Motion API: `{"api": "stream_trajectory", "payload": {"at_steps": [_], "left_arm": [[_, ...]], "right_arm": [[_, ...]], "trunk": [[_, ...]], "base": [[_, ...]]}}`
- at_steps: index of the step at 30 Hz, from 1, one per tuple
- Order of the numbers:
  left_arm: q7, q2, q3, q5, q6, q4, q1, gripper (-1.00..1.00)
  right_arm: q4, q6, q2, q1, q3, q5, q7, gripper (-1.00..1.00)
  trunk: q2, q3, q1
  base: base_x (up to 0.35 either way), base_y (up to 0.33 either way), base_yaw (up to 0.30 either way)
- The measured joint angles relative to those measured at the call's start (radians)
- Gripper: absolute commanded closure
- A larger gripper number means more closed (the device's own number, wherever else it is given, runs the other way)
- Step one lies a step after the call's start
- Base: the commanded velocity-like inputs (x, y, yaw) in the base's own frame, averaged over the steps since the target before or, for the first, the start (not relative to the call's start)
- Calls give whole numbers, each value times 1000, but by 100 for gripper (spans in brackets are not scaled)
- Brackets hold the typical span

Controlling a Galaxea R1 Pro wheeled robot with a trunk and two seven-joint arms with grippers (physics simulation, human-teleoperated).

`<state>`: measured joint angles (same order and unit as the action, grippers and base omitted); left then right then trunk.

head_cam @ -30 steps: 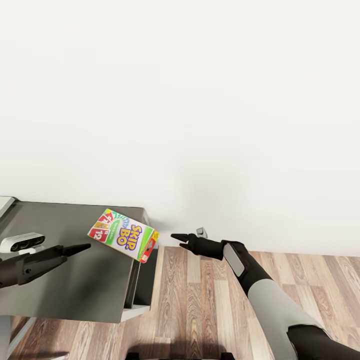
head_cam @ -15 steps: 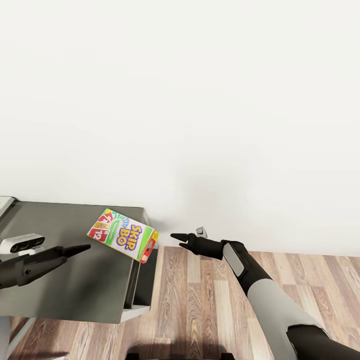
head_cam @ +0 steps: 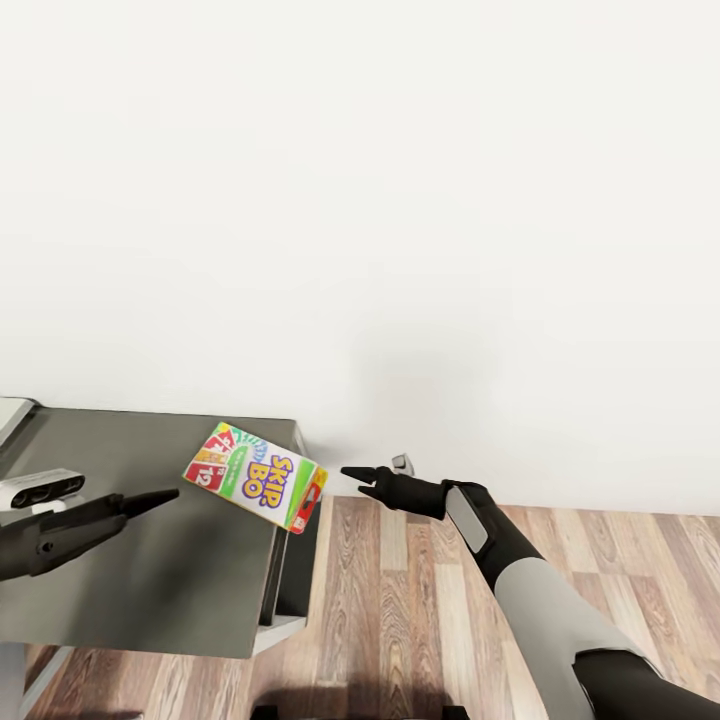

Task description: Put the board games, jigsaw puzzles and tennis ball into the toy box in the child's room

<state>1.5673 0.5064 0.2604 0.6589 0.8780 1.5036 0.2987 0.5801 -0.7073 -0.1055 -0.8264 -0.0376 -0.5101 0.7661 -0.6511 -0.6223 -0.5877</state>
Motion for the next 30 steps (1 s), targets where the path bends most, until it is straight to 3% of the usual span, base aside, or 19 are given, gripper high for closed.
{"api": "stream_trajectory", "payload": {"at_steps": [11,30], "left_arm": [[0,0,0,11,0,1,-3,-100],[0,-1,0,12,0,1,-3,-100]], "right_arm": [[-1,0,-9,0,-2,2,0,-100],[-7,0,-1,0,-2,5,-1,-100]], "trunk": [[0,0,0],[0,0,0]], "base": [[1,117,0],[0,17,0]]}}
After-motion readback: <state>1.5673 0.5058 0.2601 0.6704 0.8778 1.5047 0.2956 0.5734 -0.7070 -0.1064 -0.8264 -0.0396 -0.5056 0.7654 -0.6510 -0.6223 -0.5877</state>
